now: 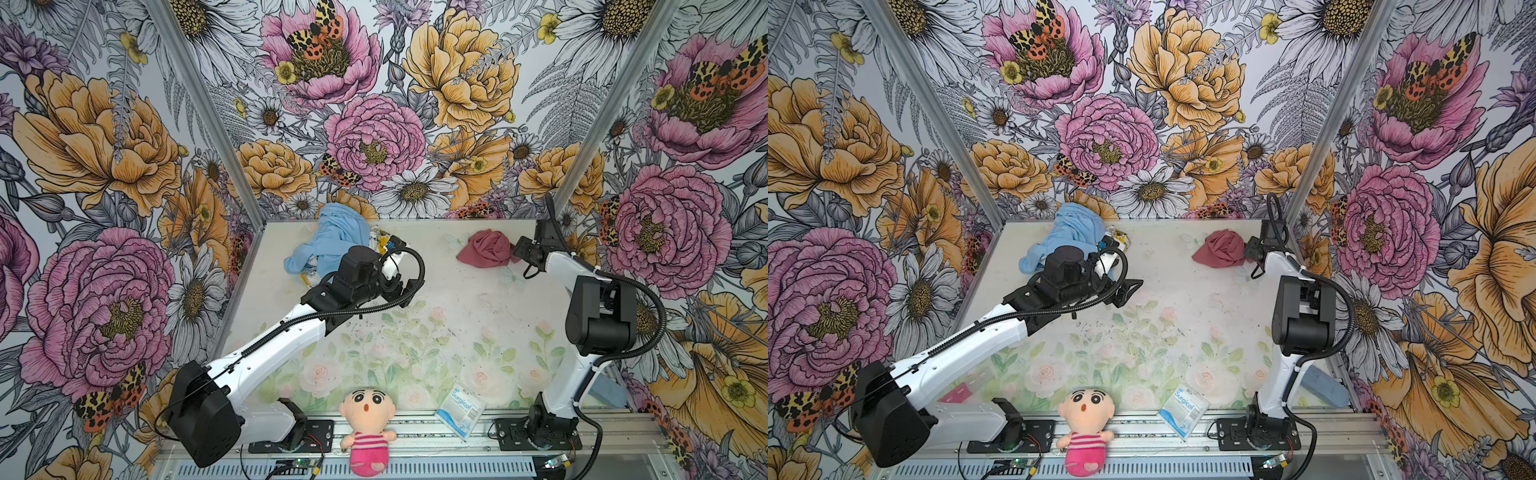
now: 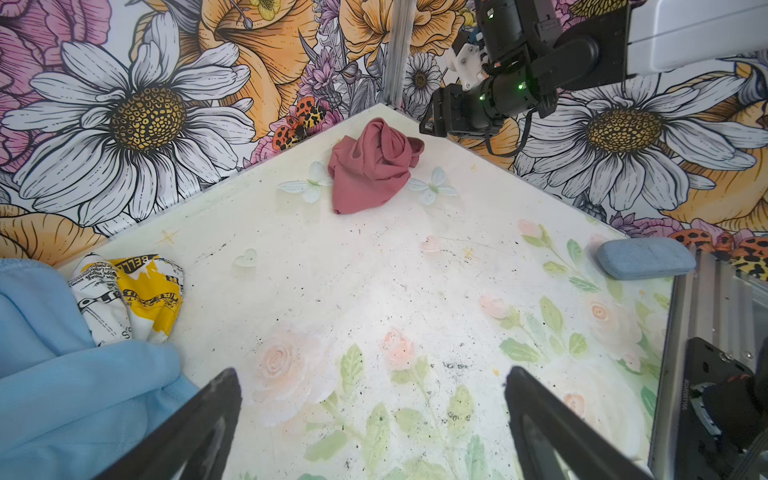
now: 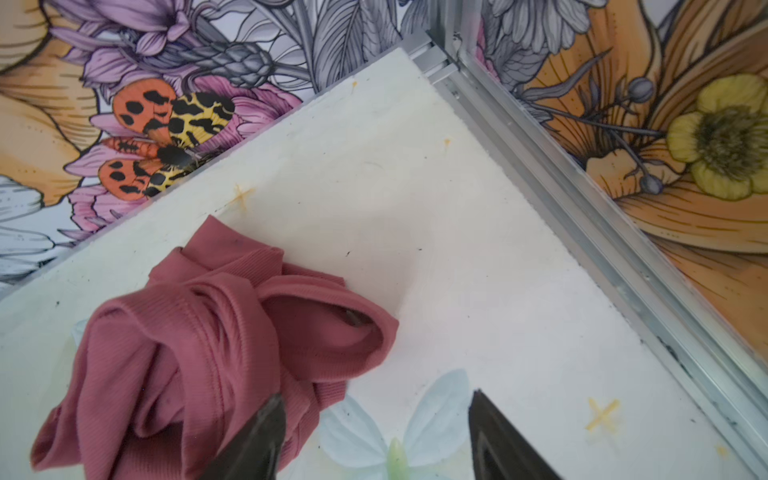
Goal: Pick out a specific cloth from the pile
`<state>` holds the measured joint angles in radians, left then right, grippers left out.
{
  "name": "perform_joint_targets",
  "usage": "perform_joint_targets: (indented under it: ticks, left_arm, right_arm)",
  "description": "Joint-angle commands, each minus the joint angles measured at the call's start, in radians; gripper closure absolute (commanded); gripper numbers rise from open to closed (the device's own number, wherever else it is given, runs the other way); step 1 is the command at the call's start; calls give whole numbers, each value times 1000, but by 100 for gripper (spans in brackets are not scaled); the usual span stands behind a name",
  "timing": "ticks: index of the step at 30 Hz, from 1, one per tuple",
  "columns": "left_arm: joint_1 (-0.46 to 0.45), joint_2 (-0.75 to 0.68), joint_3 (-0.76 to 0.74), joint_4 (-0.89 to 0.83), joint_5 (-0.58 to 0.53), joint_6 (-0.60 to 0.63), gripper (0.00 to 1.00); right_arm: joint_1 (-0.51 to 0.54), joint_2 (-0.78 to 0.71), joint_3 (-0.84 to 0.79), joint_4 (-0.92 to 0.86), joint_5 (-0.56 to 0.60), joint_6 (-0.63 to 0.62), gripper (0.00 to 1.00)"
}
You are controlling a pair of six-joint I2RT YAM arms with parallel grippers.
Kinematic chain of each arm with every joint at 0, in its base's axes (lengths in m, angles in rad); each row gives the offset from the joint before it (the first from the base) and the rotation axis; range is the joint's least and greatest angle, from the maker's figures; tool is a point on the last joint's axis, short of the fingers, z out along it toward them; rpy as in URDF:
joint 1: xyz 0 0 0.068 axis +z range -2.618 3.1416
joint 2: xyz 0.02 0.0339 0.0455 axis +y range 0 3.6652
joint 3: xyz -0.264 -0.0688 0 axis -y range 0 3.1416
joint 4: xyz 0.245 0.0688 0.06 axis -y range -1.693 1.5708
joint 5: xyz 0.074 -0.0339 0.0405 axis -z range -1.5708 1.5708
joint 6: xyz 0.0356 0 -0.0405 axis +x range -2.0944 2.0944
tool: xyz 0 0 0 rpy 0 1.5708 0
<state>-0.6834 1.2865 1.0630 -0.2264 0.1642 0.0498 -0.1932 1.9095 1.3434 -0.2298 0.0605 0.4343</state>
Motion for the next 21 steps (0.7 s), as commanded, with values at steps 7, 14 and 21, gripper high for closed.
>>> perform_joint_targets:
  ticks: [7,14,21]
  left_arm:
    - [-13,8,7,39,9,-36,1]
    - [-24,2,6,29,-11,-37,1]
    - [-24,-7,14,2,-30,-21,1]
  right_arm:
    - [-25,103,101,1,-96,25,59]
    - [-23,145,133,-1,-137,38,60]
    - [-17,147,111,-2,-170,40,60]
